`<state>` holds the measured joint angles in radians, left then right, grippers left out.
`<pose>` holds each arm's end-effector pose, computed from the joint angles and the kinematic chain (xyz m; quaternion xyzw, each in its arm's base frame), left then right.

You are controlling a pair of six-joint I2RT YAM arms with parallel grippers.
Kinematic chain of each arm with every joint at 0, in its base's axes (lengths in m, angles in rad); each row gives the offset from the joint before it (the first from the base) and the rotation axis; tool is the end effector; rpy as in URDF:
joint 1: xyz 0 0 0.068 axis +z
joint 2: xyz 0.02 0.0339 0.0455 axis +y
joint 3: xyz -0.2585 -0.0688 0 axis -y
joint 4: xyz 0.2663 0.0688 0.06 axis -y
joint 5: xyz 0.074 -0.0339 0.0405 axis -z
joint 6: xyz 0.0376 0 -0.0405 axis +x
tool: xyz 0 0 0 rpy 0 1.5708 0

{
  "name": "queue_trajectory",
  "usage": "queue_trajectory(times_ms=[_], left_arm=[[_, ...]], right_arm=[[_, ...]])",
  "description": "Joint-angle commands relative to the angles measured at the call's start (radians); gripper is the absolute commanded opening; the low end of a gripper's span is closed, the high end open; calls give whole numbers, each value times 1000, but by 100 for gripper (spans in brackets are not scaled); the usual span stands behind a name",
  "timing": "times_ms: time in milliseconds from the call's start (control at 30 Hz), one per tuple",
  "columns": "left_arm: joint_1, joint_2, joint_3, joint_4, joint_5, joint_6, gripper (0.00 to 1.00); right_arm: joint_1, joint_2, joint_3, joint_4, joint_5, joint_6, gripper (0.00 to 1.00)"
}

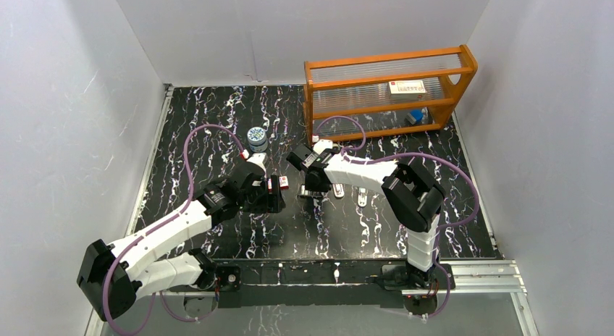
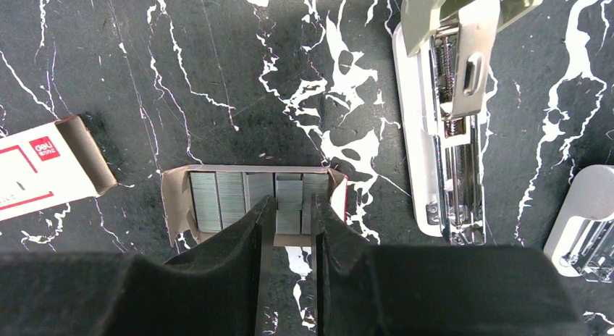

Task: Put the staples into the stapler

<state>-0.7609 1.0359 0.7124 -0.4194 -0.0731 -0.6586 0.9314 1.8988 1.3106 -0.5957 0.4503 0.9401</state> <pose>0.1771 -0.1648 0.2327 0.0321 0.9145 -0.2366 0.3267 0.2511 0.3103 0.1605 0.0471 0.9564 0.0209 0.2875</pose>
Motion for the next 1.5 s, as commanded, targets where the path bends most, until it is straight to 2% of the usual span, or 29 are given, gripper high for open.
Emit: queue_trajectory(times_ms=[0, 667, 933, 1467], left_arm=[[5, -8, -1, 0, 6, -2, 65], [5, -19, -11, 15, 18, -1, 65], [5, -13, -9, 15, 16, -1, 65], [5, -13, -10, 13, 14, -4, 65]], right_arm=[[-7, -27, 6, 13, 25, -14, 34], [-22, 2, 2, 37, -59, -59, 28], [-22, -24, 19, 10, -49, -66, 23], [-22, -82, -13, 48, -56, -72, 25]])
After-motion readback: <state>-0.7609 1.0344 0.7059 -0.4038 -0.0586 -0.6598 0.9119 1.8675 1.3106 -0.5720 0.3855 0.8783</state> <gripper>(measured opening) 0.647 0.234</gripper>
